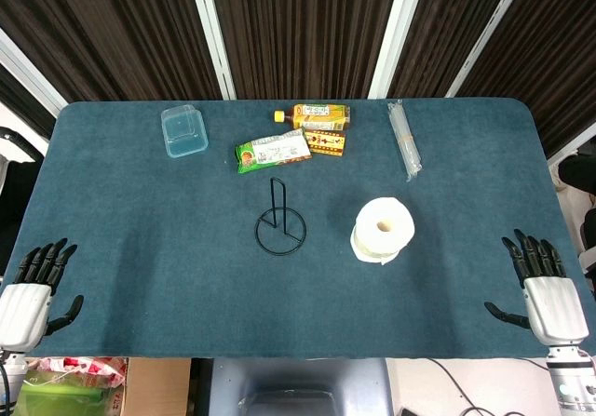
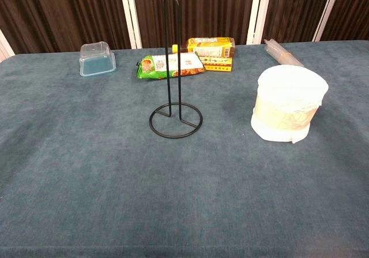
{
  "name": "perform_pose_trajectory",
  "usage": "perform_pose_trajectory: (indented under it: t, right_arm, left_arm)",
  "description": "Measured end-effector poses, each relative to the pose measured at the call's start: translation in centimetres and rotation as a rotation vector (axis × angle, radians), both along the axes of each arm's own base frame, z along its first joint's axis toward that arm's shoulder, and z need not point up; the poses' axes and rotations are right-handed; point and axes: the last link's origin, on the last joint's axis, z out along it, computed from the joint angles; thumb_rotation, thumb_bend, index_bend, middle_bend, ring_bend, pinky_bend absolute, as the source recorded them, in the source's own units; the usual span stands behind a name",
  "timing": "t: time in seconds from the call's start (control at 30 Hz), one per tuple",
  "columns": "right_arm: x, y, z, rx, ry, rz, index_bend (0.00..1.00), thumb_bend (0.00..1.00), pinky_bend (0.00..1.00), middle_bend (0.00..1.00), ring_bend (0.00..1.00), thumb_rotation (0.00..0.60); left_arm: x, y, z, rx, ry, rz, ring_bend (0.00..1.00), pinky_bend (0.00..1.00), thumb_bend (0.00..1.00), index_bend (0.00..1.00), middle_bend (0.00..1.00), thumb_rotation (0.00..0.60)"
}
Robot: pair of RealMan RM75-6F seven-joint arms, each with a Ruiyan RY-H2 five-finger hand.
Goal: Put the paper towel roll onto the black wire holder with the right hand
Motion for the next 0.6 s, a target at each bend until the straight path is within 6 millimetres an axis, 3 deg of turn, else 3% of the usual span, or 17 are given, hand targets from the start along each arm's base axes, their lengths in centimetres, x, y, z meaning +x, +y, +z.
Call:
perform_pose_trajectory:
  t: [0.33, 0.5, 0.6]
  right_arm:
    - [0.6, 0.1, -0.8, 0.092, -0.036, 0.044, 0.00, 0.13, 0.00, 0.00, 0.00, 0.600]
    - [1.7, -1.9, -1.2, 0.201, -0.111, 0.064, 0.00, 0.12, 0.00, 0.00, 0.00, 0.600]
    - [2.7, -4.4, -1.4, 0.237, -0.141, 0.092, 0.00, 0.11, 0.00, 0.00, 0.00, 0.600]
  left_arm:
    - [0.4, 0.1, -0.6, -0.035, 0.000, -0.021, 0.00, 0.07, 0.39, 0.00, 0.00, 0.600]
    - [0.2, 0.2, -0.6, -0.042, 0.001, -0.004, 0.00, 0.07, 0.39, 0.00, 0.00, 0.600]
    - [0.1, 0.4, -0.6, -0.047, 0.004, 0.019, 0.00, 0.07, 0.39, 0.00, 0.00, 0.600]
